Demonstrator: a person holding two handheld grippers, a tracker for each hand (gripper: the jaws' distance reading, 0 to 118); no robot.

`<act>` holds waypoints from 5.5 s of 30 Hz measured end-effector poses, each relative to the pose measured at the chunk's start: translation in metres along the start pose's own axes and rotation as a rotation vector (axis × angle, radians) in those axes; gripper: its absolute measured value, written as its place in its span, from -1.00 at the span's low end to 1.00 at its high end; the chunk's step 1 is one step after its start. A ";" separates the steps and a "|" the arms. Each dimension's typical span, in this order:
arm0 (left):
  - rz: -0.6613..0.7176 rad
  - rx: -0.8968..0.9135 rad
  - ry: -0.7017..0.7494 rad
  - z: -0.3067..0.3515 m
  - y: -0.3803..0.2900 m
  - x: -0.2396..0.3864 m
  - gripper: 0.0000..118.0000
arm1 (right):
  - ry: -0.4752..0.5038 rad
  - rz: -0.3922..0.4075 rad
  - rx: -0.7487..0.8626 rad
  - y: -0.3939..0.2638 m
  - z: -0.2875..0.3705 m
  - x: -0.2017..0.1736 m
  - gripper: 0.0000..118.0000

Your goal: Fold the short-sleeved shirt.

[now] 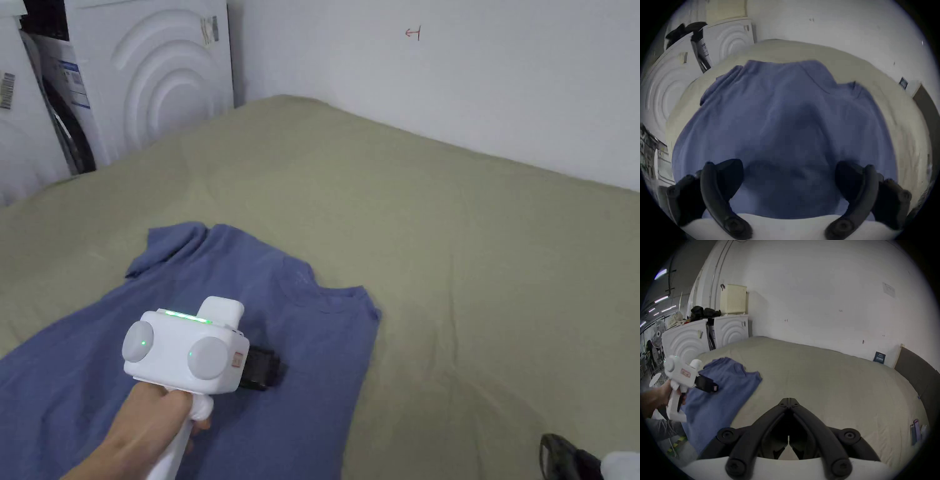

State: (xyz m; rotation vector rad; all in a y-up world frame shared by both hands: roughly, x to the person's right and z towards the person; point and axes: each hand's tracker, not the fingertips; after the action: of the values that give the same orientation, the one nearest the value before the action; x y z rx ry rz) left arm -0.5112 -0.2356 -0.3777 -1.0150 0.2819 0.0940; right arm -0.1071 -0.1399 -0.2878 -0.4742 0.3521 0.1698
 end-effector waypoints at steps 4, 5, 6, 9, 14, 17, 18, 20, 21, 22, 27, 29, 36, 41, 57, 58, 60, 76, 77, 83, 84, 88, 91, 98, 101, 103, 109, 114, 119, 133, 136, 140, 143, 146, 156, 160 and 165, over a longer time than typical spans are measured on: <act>0.061 -0.004 -0.027 0.009 0.003 0.001 0.67 | -0.013 0.005 -0.038 -0.012 0.006 0.015 -1.00; 0.049 0.012 -0.038 0.016 0.004 0.004 0.24 | -0.018 0.001 -0.036 -0.013 0.010 0.019 -1.00; 0.026 0.042 -0.016 0.026 0.006 0.007 -0.33 | -0.025 -0.005 -0.033 -0.012 0.016 0.025 -1.00; -0.052 0.074 0.051 0.049 0.009 0.018 -1.00 | -0.049 -0.030 -0.014 -0.013 0.044 0.045 -1.00; -0.027 0.126 -0.013 0.106 0.022 0.043 -1.00 | -0.122 -0.050 0.006 -0.023 0.100 0.088 -1.00; -0.081 0.163 -0.075 0.145 0.029 0.090 -1.00 | -0.186 -0.069 0.038 -0.030 0.133 0.112 -1.00; -0.108 0.193 -0.084 0.156 0.031 0.110 -1.00 | -0.205 -0.076 0.047 -0.031 0.143 0.120 -1.00; -0.172 0.223 -0.140 0.179 0.036 0.154 -1.00 | -0.231 -0.096 0.060 -0.034 0.163 0.135 -1.00; -0.196 0.241 -0.176 0.188 0.039 0.178 -1.00 | -0.248 -0.097 0.060 -0.037 0.172 0.142 -1.00; -0.217 0.252 -0.209 0.196 0.041 0.200 -1.00 | -0.269 -0.097 0.060 -0.039 0.180 0.148 -1.00; -0.350 0.298 -0.408 0.226 0.051 0.328 -1.00 | -0.340 -0.107 0.046 -0.057 0.211 0.177 -1.00; -0.382 0.288 -0.501 0.236 0.047 0.377 -1.00 | -0.380 -0.115 0.033 -0.065 0.218 0.186 -1.00; -0.475 0.210 -0.743 0.234 0.010 0.512 -1.00 | -0.459 -0.191 -0.013 -0.083 0.221 0.222 -1.00; -0.496 0.070 -0.642 0.164 -0.017 0.546 -1.00 | -0.481 -0.210 -0.040 -0.090 0.212 0.236 -1.00; -0.349 0.312 -0.510 0.209 -0.034 0.369 0.92 | -0.453 -0.259 0.025 -0.071 0.204 0.225 -1.00; -0.340 0.355 -0.498 0.225 -0.038 0.346 0.78 | -0.449 -0.260 0.036 -0.068 0.206 0.222 -1.00; -0.303 0.446 -0.445 0.259 -0.050 0.293 -0.17 | -0.435 -0.257 0.066 -0.061 0.210 0.214 -1.00; -0.053 0.428 -0.232 0.270 -0.094 0.119 -0.97 | -0.361 -0.209 0.109 -0.046 0.209 0.174 -1.00; -0.047 0.401 -0.246 0.257 -0.087 0.122 -0.97 | -0.361 -0.210 0.104 -0.046 0.205 0.174 -1.00; -0.150 0.189 -0.240 0.158 -0.046 0.166 -0.96 | -0.378 -0.214 0.056 -0.052 0.184 0.186 -1.00; -0.153 0.149 -0.236 0.139 -0.040 0.173 -0.86 | -0.384 -0.216 0.041 -0.054 0.179 0.189 -1.00; -0.228 0.066 -0.198 0.078 -0.022 0.197 0.60 | -0.400 -0.224 -0.024 -0.063 0.162 0.203 -1.00; -0.289 -0.006 -0.146 0.047 -0.020 0.210 0.96 | -0.414 -0.203 -0.063 -0.070 0.152 0.210 -1.00; -0.263 0.026 -0.200 0.059 -0.021 0.211 -0.70 | -0.418 -0.207 -0.140 -0.089 0.136 0.231 -1.00; -0.281 0.024 -0.222 0.074 -0.024 0.215 -0.97 | -0.418 -0.229 -0.171 -0.091 0.124 0.249 -1.00; -0.290 0.024 -0.233 0.077 -0.027 0.217 -0.97 | -0.421 -0.233 -0.182 -0.089 0.112 0.266 -1.00; -0.279 0.010 -0.235 0.076 -0.029 0.217 -0.97 | -0.423 -0.258 -0.312 -0.079 0.036 0.343 -1.00; -0.277 -0.009 -0.245 0.075 -0.026 0.220 -0.96 | -0.420 -0.369 -0.488 -0.089 -0.027 0.400 0.85; -0.298 -0.011 -0.222 0.076 -0.025 0.225 -0.96 | -0.406 -0.318 -0.586 -0.110 -0.063 0.413 0.78; -0.181 0.122 -0.201 0.135 0.004 0.192 -0.96 | -0.383 -0.320 -0.347 -0.036 0.028 0.382 -0.94; -0.123 0.205 -0.189 0.172 0.022 0.173 -0.96 | -0.397 -0.303 -0.281 -0.006 0.063 0.381 -0.94; -0.079 0.326 -0.144 0.230 0.047 0.147 -0.96 | -0.399 -0.293 -0.183 0.033 0.113 0.377 -0.94; -0.066 0.432 -0.095 0.276 0.063 0.130 -0.96 | -0.430 -0.266 -0.103 0.061 0.150 0.372 -0.94; -0.019 0.507 -0.103 0.324 0.079 0.112 -0.96 | -0.446 -0.264 -0.030 0.089 0.193 0.361 -0.94; -0.039 0.663 -0.018 0.413 0.113 0.113 -0.96 | -0.486 -0.243 0.132 0.177 0.266 0.353 -0.94; -0.030 0.672 0.007 0.413 0.132 0.118 -0.96 | -0.507 -0.221 0.142 0.198 0.265 0.352 -0.94; -0.008 0.654 0.011 0.397 0.156 0.129 -0.96 | -0.516 -0.233 0.155 0.219 0.245 0.364 -0.94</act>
State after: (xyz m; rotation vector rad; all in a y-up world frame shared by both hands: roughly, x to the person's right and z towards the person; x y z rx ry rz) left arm -0.3451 0.1766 -0.3454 -0.3677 0.2917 -0.0136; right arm 0.2491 0.1967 -0.3100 -0.3001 -0.1952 0.0337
